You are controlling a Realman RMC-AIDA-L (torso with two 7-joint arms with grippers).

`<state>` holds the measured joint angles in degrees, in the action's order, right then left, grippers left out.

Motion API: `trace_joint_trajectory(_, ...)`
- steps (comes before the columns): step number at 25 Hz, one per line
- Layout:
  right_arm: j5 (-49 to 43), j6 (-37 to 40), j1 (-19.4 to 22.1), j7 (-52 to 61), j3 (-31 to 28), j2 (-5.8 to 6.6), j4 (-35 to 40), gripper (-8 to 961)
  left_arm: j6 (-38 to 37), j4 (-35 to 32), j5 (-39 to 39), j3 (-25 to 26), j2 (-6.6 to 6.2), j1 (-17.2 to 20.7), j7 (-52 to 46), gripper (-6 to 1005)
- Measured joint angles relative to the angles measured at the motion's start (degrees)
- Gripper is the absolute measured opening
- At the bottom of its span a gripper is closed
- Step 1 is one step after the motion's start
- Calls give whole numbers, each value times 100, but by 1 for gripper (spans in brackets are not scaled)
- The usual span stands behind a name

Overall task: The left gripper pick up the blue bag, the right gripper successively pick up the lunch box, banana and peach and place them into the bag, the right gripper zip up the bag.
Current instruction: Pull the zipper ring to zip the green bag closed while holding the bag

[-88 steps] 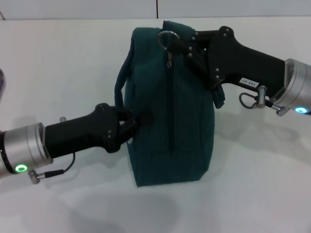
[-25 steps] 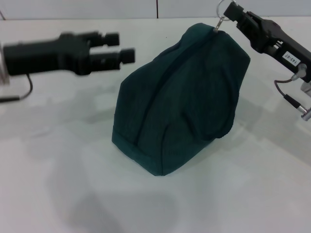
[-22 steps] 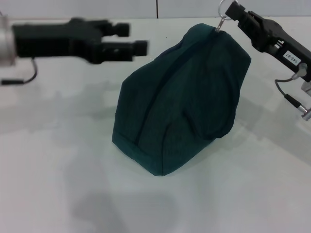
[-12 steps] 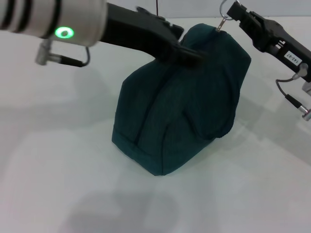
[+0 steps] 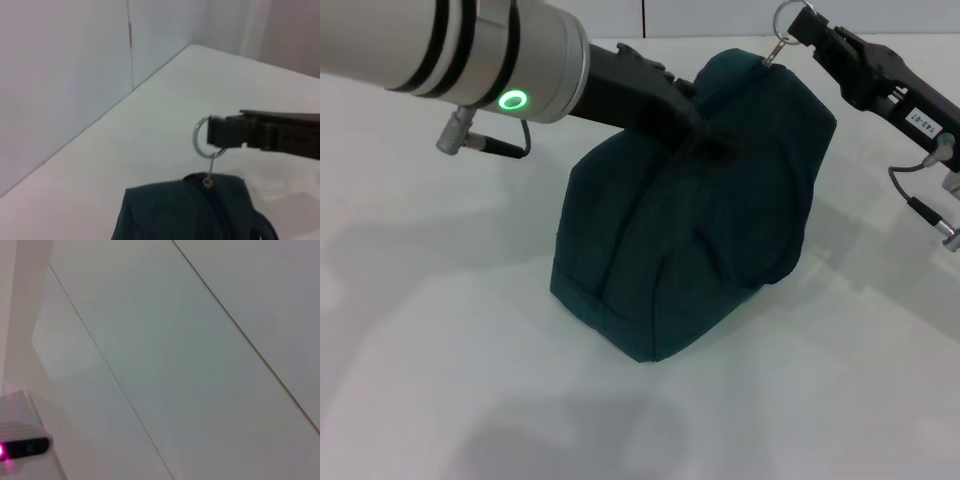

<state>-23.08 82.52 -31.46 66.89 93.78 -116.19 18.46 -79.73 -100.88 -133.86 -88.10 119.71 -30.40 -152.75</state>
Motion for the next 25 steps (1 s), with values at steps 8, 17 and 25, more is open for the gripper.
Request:
trace_joint_trajectory(8, -3, 1, 12, 7, 0, 0, 0, 9, 389, 92, 108, 14, 0, 266, 185, 725)
trace_joint_trajectory(17, -4, 26, 27, 16, 0, 0, 0, 12, 388, 96, 177, 22, -14, 278, 477, 263)
trace_joint_trajectory(25, 51, 9, 64, 26, -38, 0, -15, 21, 370, 65, 213, 28, -18, 285, 534, 79)
